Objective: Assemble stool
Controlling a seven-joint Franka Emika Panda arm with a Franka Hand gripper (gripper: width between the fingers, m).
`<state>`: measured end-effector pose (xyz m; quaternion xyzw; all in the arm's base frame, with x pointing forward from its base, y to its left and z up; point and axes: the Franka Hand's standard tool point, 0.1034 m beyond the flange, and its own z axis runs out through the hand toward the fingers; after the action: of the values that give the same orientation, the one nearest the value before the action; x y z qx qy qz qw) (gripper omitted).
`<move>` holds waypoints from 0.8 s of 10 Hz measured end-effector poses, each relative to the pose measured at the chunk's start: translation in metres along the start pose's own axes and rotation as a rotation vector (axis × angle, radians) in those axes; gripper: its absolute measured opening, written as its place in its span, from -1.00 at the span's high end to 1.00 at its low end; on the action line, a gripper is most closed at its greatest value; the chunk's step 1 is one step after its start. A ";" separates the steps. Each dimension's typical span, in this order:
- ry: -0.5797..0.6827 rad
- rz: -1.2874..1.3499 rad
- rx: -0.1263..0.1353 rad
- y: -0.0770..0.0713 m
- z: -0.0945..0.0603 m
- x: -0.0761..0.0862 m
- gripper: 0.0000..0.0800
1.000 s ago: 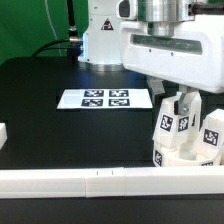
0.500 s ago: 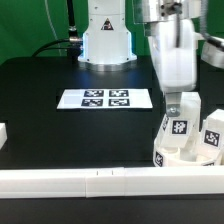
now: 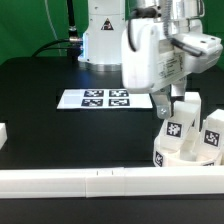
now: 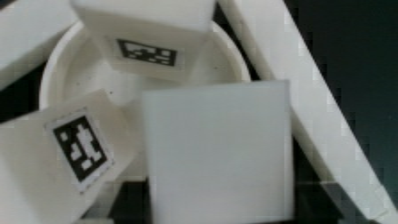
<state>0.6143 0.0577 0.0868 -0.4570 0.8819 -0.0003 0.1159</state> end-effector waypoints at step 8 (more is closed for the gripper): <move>-0.034 0.073 0.018 0.001 0.000 -0.007 -0.34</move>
Offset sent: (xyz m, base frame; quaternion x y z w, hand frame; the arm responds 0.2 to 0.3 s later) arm 0.0006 -0.0004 -0.0019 0.0018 0.0086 0.1961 0.9806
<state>0.6170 0.0639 0.0876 -0.4236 0.8957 0.0037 0.1348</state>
